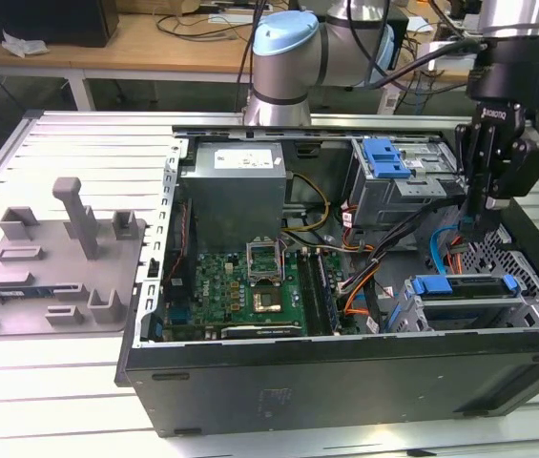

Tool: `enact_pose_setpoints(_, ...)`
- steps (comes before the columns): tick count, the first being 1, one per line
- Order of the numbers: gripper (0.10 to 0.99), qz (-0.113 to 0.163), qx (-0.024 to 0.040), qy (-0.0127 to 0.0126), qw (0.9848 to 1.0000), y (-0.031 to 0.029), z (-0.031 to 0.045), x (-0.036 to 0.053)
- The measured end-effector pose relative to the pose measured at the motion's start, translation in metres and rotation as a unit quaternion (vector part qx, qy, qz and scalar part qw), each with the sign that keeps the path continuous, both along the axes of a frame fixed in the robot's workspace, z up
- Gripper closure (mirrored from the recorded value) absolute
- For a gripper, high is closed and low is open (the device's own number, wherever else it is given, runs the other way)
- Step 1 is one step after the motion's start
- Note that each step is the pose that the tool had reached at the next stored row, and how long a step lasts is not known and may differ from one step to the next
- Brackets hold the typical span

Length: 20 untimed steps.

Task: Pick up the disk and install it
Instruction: 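Insert the first disk wire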

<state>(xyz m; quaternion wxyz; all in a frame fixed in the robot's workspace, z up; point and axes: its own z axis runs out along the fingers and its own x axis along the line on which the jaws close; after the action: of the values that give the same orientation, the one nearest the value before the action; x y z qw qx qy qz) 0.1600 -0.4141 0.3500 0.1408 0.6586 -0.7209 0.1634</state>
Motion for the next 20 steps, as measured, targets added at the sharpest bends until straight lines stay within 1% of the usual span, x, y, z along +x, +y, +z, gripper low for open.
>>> enact_pose_setpoints(3,0.733,0.0,-0.0019,0.0,1.0,0.0,-0.0035,-0.0003)
enact_pose_setpoints(6,0.733,0.0,-0.0056,-0.0002,1.0,-0.0001,-0.0063,-0.0009)
enact_pose_setpoints(7,0.733,-0.004,-0.0162,-0.0081,0.9998,0.004,-0.0097,-0.0052)
enact_pose_setpoints(8,0.733,-0.004,-0.0184,-0.0124,0.9997,0.0086,-0.0106,-0.0056)
enact_pose_setpoints(9,0.733,-0.004,-0.0265,-0.0184,0.9995,0.0091,-0.0128,-0.0065)
enact_pose_setpoints(10,0.733,-0.007,-0.0312,-0.0227,0.9992,0.0103,-0.0141,-0.011)
enact_pose_setpoints(11,0.733,-0.007,-0.0323,-0.023,0.9992,0.0115,-0.0141,-0.0111)
enact_pose_setpoints(12,0.733,-0.008,-0.0325,-0.0237,0.9992,0.014,-0.0142,-0.01)
enact_pose_setpoints(14,0.733,-0.011,-0.0331,-0.0252,0.9991,0.014,-0.0151,-0.0098)
enact_pose_setpoints(18,0.733,-0.013,-0.0339,-0.027,0.999,0.0141,-0.0155,-0.0097)
enact_pose_setpoints(20,0.733,-0.014,-0.0348,-0.0286,0.9989,0.014,-0.0156,-0.0097)
